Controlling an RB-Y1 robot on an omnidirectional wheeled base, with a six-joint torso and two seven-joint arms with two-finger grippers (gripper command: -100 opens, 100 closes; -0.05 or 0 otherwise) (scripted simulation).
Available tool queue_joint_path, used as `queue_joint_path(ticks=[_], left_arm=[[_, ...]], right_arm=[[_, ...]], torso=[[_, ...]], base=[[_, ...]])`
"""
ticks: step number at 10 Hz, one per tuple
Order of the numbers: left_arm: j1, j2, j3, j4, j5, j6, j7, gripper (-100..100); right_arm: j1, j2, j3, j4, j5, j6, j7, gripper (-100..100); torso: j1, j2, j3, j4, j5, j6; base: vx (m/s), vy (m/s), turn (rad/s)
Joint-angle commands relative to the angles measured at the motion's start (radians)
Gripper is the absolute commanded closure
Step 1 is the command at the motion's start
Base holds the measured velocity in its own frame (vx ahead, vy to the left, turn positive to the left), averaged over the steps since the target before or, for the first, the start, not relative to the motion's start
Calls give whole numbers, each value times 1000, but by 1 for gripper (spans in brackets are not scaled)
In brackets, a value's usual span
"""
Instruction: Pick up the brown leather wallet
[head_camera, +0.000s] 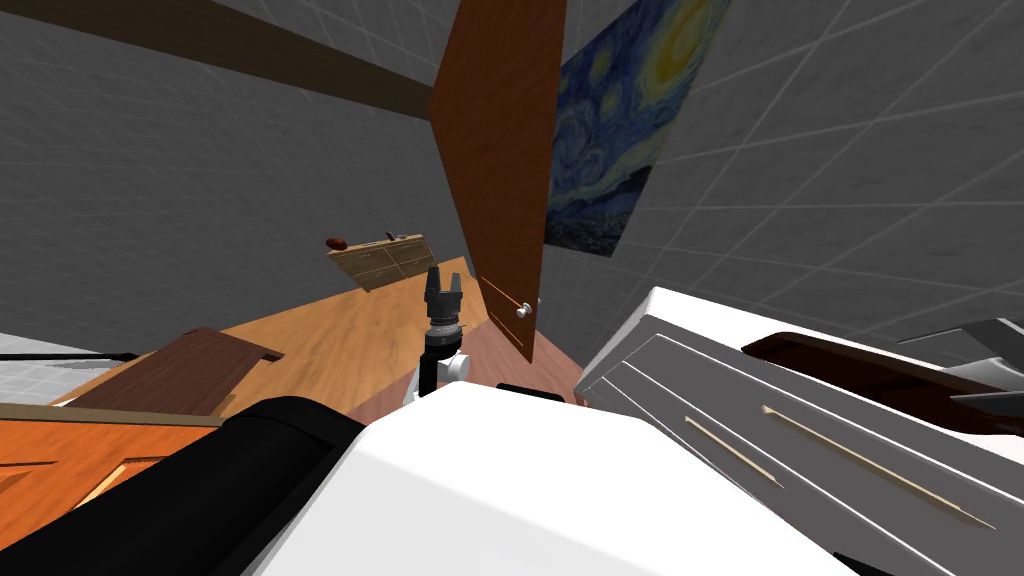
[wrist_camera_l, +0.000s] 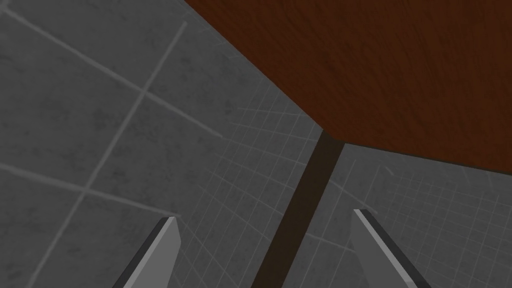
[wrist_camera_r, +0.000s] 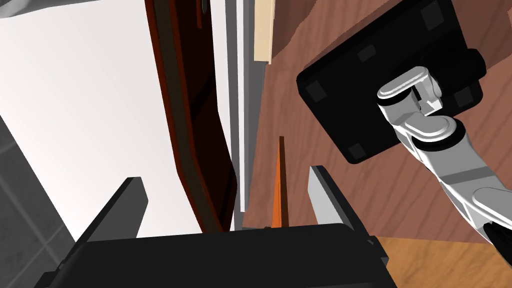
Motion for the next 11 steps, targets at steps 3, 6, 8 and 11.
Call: queue_joint_path(ticks=[3, 6, 8, 11], left_arm=[[0, 0, 0, 0, 0, 0, 0, 0], [0, 0, 0, 0, 0, 0, 0, 0], [0, 0, 0, 0, 0, 0, 0, 0], [0, 0, 0, 0, 0, 0, 0, 0]], right_arm=[[-7, 32, 19, 26, 66, -85, 16, -100], [-4, 38, 25, 31, 71, -98, 22, -100], [8, 61, 30, 37, 80, -73, 27, -100], [17, 75, 34, 40, 84, -52, 30, -100]], torso=[[1, 1, 1, 0, 0, 0], [0, 1, 1, 0, 0, 1], [3, 5, 3, 1, 0, 1], [4, 7, 4, 2, 1, 1]], base=[[67, -32, 100], [50, -30, 34], [-8, 8, 9], [-19, 15, 6]])
